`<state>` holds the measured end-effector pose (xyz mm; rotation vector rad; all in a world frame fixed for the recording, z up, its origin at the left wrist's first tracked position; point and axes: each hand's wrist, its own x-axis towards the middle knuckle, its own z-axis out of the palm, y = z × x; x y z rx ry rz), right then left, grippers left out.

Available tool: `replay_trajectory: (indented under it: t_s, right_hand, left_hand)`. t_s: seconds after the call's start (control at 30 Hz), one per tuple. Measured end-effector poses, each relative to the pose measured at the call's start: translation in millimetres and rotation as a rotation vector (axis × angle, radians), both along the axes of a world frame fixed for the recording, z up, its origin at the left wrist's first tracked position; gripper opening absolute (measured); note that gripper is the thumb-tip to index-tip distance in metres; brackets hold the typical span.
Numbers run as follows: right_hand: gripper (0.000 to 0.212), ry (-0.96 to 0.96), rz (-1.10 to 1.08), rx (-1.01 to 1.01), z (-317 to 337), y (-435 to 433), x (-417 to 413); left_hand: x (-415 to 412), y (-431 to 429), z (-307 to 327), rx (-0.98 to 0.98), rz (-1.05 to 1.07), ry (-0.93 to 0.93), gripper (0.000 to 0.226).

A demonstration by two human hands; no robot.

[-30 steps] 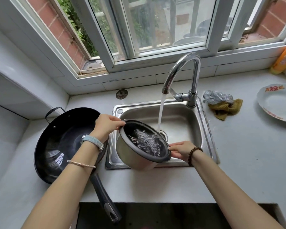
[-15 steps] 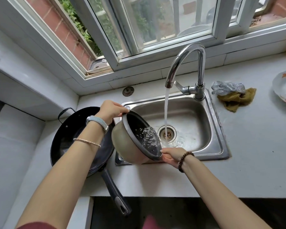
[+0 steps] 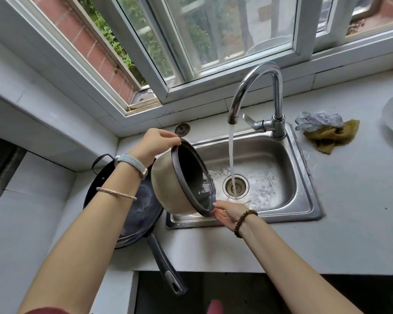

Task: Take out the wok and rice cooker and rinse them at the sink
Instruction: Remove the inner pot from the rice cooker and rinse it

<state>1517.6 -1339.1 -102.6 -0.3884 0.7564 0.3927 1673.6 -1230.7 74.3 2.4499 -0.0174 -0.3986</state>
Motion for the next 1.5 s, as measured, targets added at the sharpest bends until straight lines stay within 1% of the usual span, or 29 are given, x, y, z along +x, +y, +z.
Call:
replay_trajectory:
  t_s: [0.17,0.3,0.53,0.63,0.77,0.83,1.1,1.2,1.3,1.33,1.43,1.5]
  right_hand:
    - [0.025,-0.025,0.007,0.022,12,7,-1]
    - [0.022,-0.039,0.01,0.002,13,11,0]
    - [0.02,-0.014,-0.05,-0.086,7,-11,1]
    - [0.017,0.042,0.012,-0.141,6,-19,3]
    - [0.011,0.071,0.129,-0.042,4,-12,8]
    - [0.009,0.066,0.166,-0.027,5,-3,11]
    - [0.009,0.042,0.227,0.064,16,29,24]
    - [0.01,0.031,0.235,0.099,22,38,26]
    - [0.011,0.033,0.226,0.126,26,45,28]
    - [0.013,0.035,0.225,0.13,26,47,29]
    - [0.015,0.037,0.239,0.12,27,52,31]
    - [0.016,0.028,0.247,0.113,28,54,33]
  left_hand:
    - [-2,-3,9,-0.038,-0.048,0.007,0.03]
    - [-1,-4,11,-0.03,-0.054,0.003,0.033]
    - [-3,0,1,0.07,-0.032,-0.008,0.023]
    - [-1,2,-4,0.078,0.006,0.016,0.016]
    - [3,-1,0,0.079,0.02,0.014,0.017]
    - [5,-3,7,0.109,-0.008,0.009,0.019]
    - [7,-4,30,0.199,-0.066,0.011,0.022]
    - [5,-2,38,0.252,-0.074,0.001,0.028]
    - [5,1,41,0.26,-0.072,-0.015,0.026]
    - [4,1,42,0.256,-0.075,-0.019,0.029]
    - [3,4,45,0.241,-0.088,-0.033,0.046]
    - [2,4,47,0.25,-0.084,-0.035,0.046]
